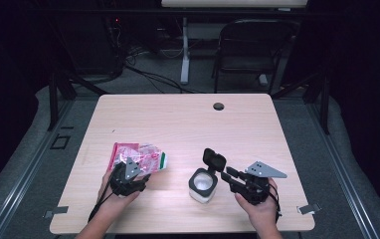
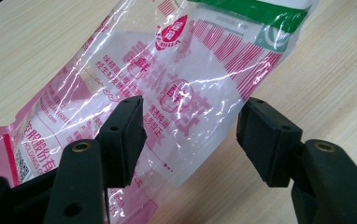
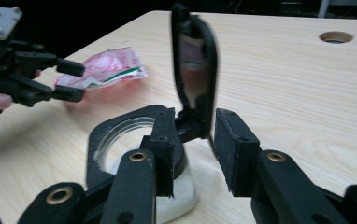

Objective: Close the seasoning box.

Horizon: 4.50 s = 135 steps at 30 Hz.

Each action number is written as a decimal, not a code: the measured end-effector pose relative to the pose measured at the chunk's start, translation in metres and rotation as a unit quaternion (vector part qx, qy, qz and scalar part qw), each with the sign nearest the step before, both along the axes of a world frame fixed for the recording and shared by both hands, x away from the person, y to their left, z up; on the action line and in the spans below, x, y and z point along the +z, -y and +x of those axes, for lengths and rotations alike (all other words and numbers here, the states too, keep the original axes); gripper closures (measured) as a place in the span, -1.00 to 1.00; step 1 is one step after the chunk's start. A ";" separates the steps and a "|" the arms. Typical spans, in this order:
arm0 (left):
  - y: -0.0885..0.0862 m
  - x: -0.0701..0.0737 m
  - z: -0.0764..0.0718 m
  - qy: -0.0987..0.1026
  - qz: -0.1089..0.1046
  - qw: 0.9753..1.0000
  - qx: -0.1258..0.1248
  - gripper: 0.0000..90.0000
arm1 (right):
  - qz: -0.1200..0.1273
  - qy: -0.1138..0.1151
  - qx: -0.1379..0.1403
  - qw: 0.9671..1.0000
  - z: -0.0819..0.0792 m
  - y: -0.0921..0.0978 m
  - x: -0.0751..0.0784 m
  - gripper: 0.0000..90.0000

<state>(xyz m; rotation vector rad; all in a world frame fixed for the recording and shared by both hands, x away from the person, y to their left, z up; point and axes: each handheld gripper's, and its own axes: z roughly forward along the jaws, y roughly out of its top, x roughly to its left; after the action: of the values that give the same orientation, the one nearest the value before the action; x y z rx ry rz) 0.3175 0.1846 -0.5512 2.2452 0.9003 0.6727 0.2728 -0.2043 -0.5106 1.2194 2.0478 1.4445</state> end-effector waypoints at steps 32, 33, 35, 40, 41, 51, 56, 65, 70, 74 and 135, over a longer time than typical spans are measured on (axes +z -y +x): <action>-0.035 0.004 -0.025 0.014 -0.007 0.998 0.053 -0.08 | -0.005 -0.012 0.017 1.000 0.037 -0.017 -0.006 0.51; -0.036 0.004 -0.025 0.014 -0.007 0.999 0.052 -0.08 | -0.008 -0.013 0.017 1.000 0.037 -0.017 -0.006 0.52; -0.036 0.004 -0.025 0.013 -0.007 0.998 0.053 -0.08 | -0.011 -0.013 0.018 1.000 0.037 -0.018 -0.007 0.55; -0.035 0.004 -0.024 0.011 -0.006 0.999 0.051 -0.08 | -0.019 -0.010 0.023 1.000 0.036 -0.020 -0.007 0.68; -0.034 0.004 -0.024 0.011 -0.005 0.999 0.049 -0.08 | -0.022 -0.009 0.024 0.999 0.036 -0.020 -0.007 0.71; -0.031 0.003 -0.022 0.010 -0.004 0.999 0.044 -0.08 | -0.039 0.003 0.027 0.999 0.032 -0.022 -0.006 0.78; -0.031 0.002 -0.022 0.009 -0.005 0.999 0.044 -0.08 | -0.044 0.008 0.030 0.999 0.031 -0.022 -0.006 0.80; -0.031 0.002 -0.022 0.008 -0.005 0.999 0.044 -0.08 | -0.071 0.028 0.035 0.996 0.027 -0.029 -0.005 0.85; -0.031 0.002 -0.022 0.009 -0.006 0.999 0.044 -0.08 | -0.080 0.036 0.036 0.996 0.025 -0.030 -0.005 0.86; -0.030 0.002 -0.021 0.008 -0.006 0.999 0.042 -0.08 | -0.092 0.042 0.037 0.994 0.023 -0.032 -0.004 0.86; -0.027 0.000 -0.017 0.007 -0.004 0.999 0.036 -0.08 | -0.108 0.069 0.090 0.988 0.005 -0.057 -0.002 0.13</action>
<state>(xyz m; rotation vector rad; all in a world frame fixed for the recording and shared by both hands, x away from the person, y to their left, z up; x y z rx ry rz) 0.3005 0.2119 -0.5509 2.2066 0.9808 0.7143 0.2779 -0.1477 -0.5121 0.8445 2.1973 1.3005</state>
